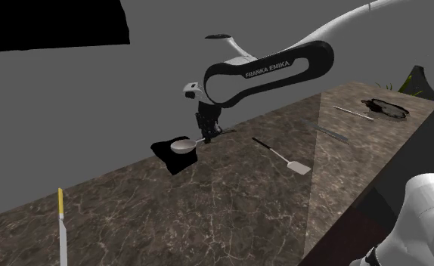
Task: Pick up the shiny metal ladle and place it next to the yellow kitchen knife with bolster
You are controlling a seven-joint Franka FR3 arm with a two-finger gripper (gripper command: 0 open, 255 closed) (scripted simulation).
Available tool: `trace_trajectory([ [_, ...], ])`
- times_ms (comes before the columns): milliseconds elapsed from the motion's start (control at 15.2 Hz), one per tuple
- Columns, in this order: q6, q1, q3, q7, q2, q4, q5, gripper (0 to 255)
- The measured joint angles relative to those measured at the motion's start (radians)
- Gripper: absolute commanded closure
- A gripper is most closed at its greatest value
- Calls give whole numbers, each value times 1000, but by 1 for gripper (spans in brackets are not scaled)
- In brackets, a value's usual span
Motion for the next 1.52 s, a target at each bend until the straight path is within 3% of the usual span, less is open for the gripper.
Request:
trace_trajectory([
  [792,-38,154,100,273,57,88,-47,255],
  [1518,-110,293,167,489,214,305,-88,255],
])
